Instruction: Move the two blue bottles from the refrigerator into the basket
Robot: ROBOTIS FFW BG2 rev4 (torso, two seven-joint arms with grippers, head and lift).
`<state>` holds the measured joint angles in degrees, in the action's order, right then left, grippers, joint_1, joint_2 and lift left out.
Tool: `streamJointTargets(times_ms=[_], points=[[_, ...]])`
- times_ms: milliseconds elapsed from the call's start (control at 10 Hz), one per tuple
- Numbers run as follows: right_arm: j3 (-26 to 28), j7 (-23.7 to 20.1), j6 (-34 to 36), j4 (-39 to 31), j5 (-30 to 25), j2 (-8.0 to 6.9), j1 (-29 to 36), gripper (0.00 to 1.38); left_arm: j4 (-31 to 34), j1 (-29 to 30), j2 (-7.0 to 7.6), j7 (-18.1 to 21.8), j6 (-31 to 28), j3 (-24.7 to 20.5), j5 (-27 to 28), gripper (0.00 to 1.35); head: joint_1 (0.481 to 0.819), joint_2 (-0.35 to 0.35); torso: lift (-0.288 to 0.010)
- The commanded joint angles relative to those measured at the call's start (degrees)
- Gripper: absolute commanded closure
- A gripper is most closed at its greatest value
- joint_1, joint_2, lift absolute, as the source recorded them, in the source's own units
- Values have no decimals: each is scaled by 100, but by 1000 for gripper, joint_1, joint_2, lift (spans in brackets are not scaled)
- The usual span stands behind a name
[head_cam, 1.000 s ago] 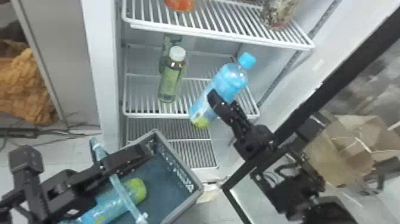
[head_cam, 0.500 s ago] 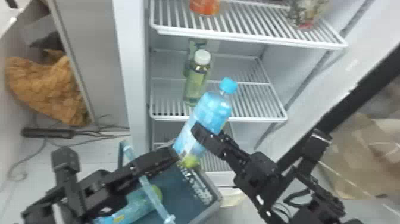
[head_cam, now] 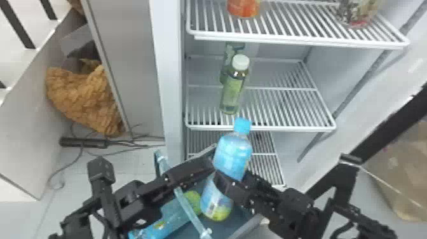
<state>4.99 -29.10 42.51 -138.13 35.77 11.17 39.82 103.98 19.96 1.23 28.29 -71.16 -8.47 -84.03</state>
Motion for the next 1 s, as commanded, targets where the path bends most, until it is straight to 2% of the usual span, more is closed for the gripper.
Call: streamJointTargets(times_ms=[0, 200, 500, 700, 900], points=[[61, -8, -5, -18, -81, -9, 26, 51, 1, 15, 0, 1, 0, 1, -17, 1164, 695, -130, -216], [267, -8, -230, -102, -138, -80, 82, 191, 1, 15, 0, 1, 0, 1, -17, 1164, 695, -146, -216], [461, -96, -497, -144, -127, -115, 265, 203, 1, 29, 0, 1, 0, -10, -29, 1164, 695, -180, -216], [667, -325, -1889, 348, -24, -176, 476, 209, 1, 71, 0, 1, 14, -21, -29, 1164, 695, -203, -216], [907, -351, -2690, 418, -172, -264, 813, 209, 1, 113, 0, 1, 28, -33, -40, 1164, 695, -254, -216]])
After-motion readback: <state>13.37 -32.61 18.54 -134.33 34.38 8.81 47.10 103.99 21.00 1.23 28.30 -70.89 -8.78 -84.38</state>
